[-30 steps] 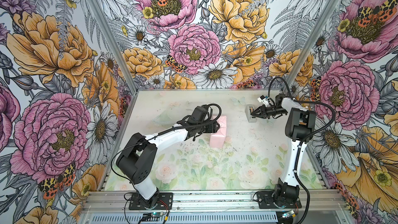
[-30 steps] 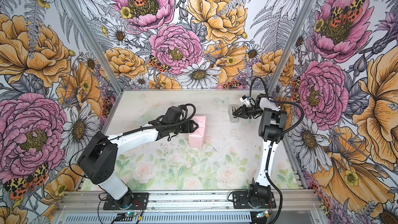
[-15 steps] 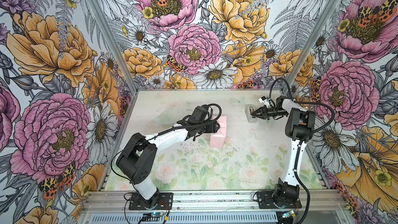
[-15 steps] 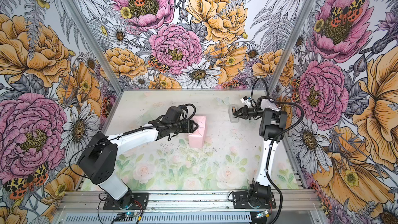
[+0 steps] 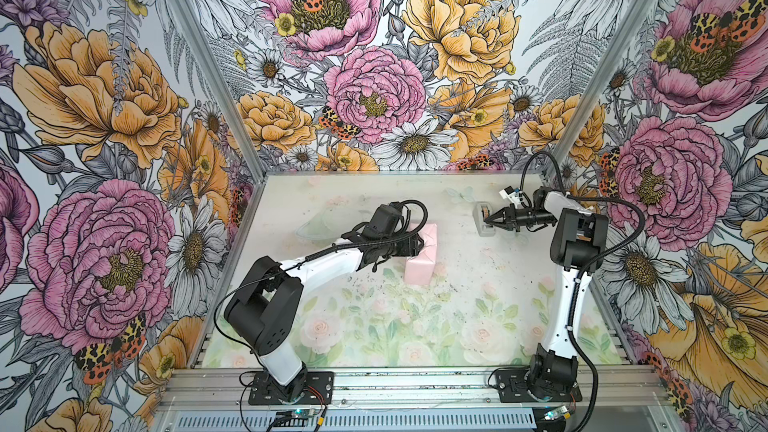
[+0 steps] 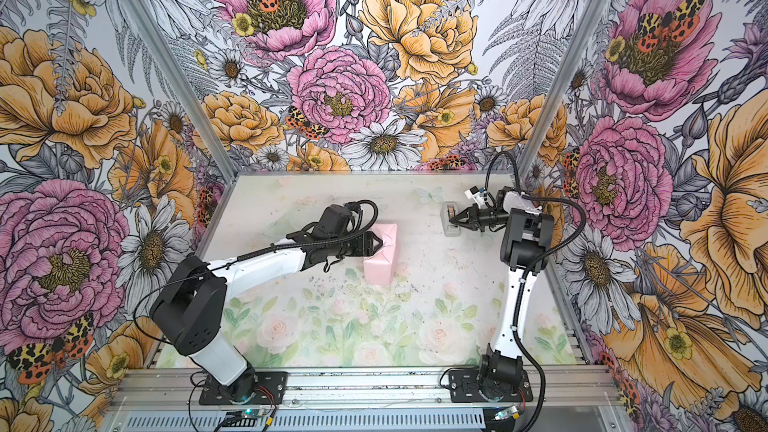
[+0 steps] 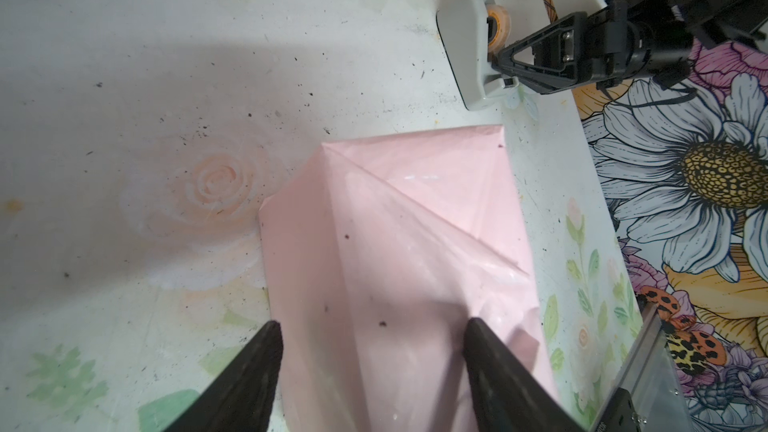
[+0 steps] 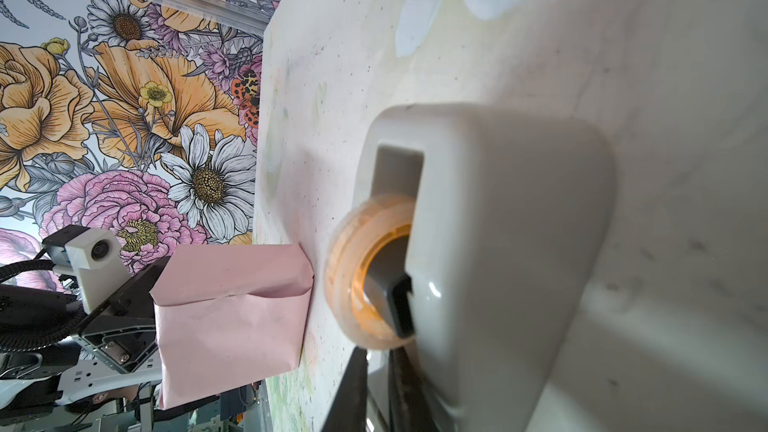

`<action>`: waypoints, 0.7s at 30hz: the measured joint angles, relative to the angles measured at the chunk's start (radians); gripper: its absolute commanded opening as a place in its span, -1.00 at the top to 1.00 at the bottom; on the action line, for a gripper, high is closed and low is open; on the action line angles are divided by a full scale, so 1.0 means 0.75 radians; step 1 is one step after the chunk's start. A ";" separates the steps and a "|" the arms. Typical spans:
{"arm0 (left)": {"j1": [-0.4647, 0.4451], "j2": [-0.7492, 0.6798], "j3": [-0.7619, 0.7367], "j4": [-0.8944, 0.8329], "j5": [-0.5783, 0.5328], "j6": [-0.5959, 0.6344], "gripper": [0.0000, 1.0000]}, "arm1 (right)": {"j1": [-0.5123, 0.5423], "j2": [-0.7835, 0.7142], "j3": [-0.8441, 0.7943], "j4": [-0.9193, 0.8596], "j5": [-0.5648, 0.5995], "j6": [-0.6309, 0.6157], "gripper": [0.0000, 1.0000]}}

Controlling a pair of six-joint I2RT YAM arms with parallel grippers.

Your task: Wrap the gift box in paper

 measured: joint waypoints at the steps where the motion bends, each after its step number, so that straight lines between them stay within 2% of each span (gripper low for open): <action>1: 0.000 0.000 0.000 0.000 0.000 0.000 -0.40 | -0.001 0.000 0.000 0.000 0.001 -0.001 0.77; 21: 0.000 -0.002 0.000 0.000 -0.007 0.013 -0.40 | 0.003 -0.023 -0.015 -0.036 -0.023 -0.022 1.00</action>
